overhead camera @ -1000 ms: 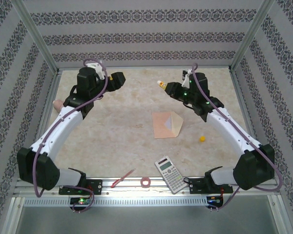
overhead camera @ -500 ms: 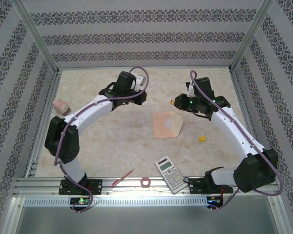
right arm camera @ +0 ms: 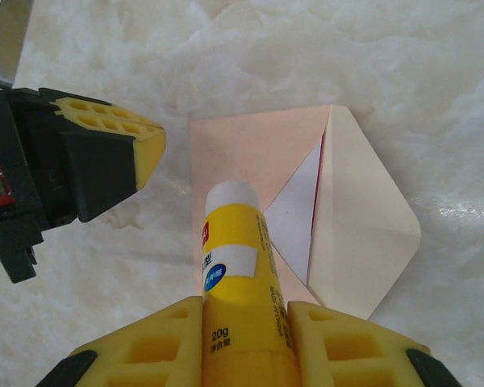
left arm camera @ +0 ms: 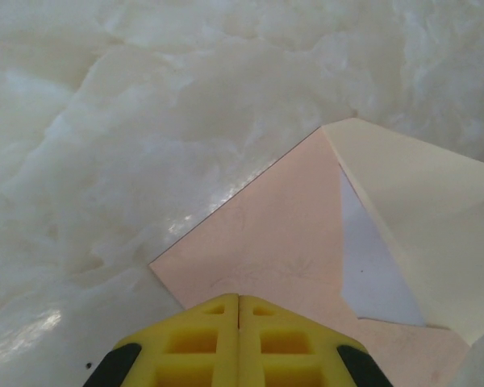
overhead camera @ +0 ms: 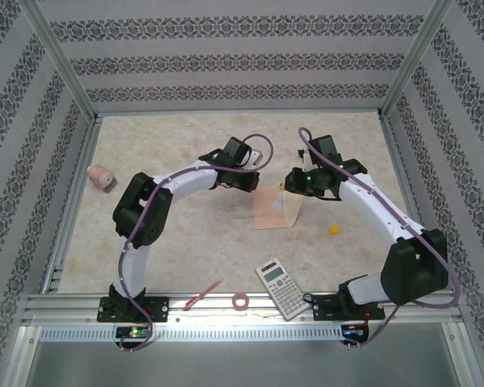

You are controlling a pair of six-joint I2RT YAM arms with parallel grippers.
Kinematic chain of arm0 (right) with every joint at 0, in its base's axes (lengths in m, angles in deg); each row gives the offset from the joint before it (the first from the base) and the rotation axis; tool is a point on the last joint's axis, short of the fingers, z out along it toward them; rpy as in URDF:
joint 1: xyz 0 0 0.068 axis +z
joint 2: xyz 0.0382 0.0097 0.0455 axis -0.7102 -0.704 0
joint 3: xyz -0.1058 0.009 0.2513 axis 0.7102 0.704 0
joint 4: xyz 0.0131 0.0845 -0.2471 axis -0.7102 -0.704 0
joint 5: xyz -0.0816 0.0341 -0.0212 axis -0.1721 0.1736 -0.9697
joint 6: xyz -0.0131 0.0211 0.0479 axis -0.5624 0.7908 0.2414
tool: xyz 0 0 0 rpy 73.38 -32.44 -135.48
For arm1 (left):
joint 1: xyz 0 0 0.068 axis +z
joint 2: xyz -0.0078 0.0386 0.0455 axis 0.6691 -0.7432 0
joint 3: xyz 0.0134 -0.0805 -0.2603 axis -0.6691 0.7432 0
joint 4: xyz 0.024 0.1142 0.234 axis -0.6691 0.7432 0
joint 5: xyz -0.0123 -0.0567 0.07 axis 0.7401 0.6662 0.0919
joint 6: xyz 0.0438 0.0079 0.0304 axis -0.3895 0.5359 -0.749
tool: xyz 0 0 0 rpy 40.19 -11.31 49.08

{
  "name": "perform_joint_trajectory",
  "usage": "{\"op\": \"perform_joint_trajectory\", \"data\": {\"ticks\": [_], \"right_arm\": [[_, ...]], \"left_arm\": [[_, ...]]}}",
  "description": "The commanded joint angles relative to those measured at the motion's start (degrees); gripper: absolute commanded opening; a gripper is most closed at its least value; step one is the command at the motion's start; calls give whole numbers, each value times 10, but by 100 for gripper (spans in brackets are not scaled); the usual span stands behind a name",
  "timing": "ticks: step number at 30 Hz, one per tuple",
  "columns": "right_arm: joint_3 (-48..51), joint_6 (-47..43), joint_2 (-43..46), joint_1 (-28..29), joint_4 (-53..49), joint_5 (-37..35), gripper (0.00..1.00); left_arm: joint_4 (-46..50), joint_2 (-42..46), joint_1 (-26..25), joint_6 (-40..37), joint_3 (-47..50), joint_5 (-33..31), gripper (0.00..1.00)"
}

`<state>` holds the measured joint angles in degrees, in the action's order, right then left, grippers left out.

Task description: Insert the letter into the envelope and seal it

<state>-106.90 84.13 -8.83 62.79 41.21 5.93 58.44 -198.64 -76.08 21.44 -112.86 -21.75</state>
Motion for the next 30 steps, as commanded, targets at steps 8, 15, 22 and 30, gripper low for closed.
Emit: {"op": "perform_joint_trajectory", "data": {"ticks": [8, 15, 22, 30], "right_arm": [[5, -17, -44, 22, -1, -2, 8], [-2, -29, -69, 37, -13, -8, 7], [-15, -38, -93, 43, -23, -6, 7], [-24, -41, -128, 50, -21, 2, 6]], "left_arm": [[-23, -23, -15, 7, -7, 16, 0], [-23, -45, -18, 10, -8, 18, 0], [-24, -58, -21, 12, -7, 10, 0], [-30, -64, -20, 16, 6, 2, 0]]}}
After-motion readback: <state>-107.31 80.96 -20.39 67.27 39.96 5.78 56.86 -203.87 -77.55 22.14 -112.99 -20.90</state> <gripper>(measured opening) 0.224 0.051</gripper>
